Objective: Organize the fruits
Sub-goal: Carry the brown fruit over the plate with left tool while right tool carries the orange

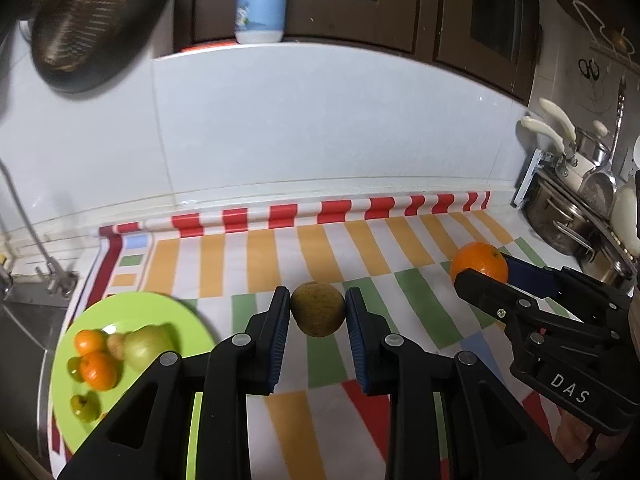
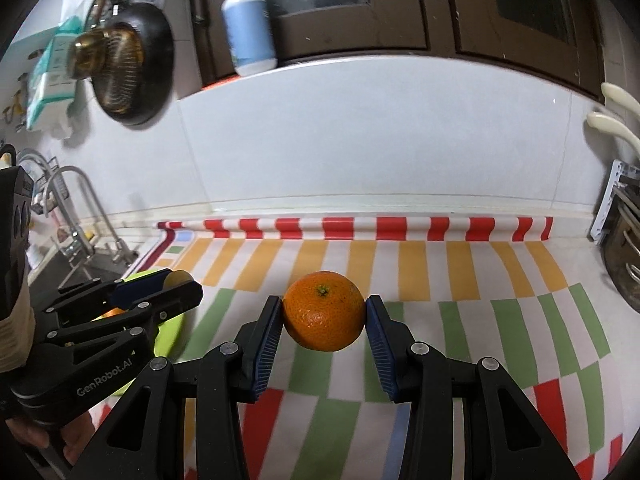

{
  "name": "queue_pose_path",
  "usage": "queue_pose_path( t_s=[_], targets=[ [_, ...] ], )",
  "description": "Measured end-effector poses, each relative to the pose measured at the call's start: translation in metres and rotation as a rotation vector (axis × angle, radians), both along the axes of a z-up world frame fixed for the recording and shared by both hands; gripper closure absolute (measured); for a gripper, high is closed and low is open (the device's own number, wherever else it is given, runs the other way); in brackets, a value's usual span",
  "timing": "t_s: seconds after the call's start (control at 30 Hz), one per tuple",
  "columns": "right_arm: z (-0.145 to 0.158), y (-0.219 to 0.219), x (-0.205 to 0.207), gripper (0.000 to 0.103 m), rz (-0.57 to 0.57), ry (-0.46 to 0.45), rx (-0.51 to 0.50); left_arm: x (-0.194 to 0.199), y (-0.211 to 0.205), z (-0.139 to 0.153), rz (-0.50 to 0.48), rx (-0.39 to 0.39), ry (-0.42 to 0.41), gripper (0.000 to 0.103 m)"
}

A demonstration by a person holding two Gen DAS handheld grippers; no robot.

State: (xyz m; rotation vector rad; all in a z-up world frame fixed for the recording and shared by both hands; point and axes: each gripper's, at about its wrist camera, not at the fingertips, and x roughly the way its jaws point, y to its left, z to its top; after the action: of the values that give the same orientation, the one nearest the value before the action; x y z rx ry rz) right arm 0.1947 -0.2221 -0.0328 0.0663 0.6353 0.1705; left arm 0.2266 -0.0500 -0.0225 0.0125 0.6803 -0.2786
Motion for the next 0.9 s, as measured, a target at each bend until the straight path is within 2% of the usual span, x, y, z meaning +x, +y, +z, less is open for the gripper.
queue_pose_path(
  t_s=[0.6, 0.9],
  targets=[
    [0.027, 0.067, -0.059, 0.06, 0.121, -0.061, 0.003, -0.081, 0.072, 0.024, 0.106, -0.021, -0.067, 0.074],
    [0.026, 0.11, -0.068, 0.06, 0.193, -0.06, 0.0, -0.103, 0.112, 0.021, 0.16, -0.008, -0.063, 0.074]
  ],
)
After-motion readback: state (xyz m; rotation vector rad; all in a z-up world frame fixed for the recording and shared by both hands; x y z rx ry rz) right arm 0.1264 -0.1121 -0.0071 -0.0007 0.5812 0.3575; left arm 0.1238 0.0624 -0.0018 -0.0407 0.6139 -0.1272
